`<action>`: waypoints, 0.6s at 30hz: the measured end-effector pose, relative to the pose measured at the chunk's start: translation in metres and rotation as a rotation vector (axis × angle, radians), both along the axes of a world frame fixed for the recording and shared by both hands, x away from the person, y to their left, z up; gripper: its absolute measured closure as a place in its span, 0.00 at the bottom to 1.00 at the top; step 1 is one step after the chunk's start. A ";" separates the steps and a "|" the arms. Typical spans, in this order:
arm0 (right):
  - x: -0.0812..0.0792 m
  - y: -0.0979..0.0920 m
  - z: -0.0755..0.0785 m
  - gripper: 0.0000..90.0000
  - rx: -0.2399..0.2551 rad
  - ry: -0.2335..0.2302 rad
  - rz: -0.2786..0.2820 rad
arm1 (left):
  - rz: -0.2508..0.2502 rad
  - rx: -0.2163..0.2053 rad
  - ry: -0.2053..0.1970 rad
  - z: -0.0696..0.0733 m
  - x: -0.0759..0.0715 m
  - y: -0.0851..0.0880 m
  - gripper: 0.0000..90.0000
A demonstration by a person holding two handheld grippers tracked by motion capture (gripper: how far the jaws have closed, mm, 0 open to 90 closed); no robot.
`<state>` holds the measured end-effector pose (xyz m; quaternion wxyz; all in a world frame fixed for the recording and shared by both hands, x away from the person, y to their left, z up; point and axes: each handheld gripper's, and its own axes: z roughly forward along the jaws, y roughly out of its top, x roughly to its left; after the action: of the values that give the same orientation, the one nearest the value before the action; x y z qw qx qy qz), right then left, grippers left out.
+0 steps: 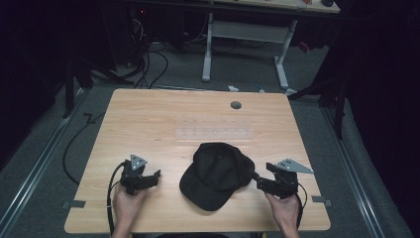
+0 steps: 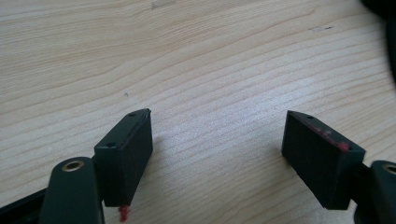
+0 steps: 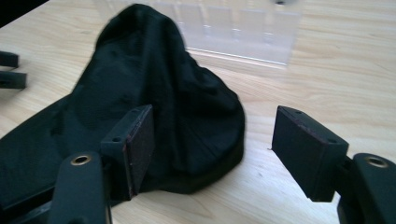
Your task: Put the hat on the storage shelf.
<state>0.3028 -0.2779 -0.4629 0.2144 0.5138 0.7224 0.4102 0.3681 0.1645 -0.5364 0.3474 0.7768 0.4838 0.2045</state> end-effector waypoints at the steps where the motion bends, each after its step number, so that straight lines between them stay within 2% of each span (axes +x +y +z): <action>1: 0.001 0.003 0.001 0.33 0.001 0.003 0.009 | 0.000 0.000 0.000 0.000 0.000 0.000 0.28; 8: 0.012 0.020 0.006 0.33 -0.040 0.004 0.059 | -0.001 0.001 0.000 0.000 0.000 0.000 0.28; 18: 0.025 0.034 0.008 0.34 -0.058 0.016 0.073 | -0.001 0.001 0.000 0.000 0.000 0.000 0.28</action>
<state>0.3283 -0.2443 -0.4551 0.2082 0.4840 0.7538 0.3927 0.3680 0.1645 -0.5364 0.3472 0.7773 0.4833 0.2042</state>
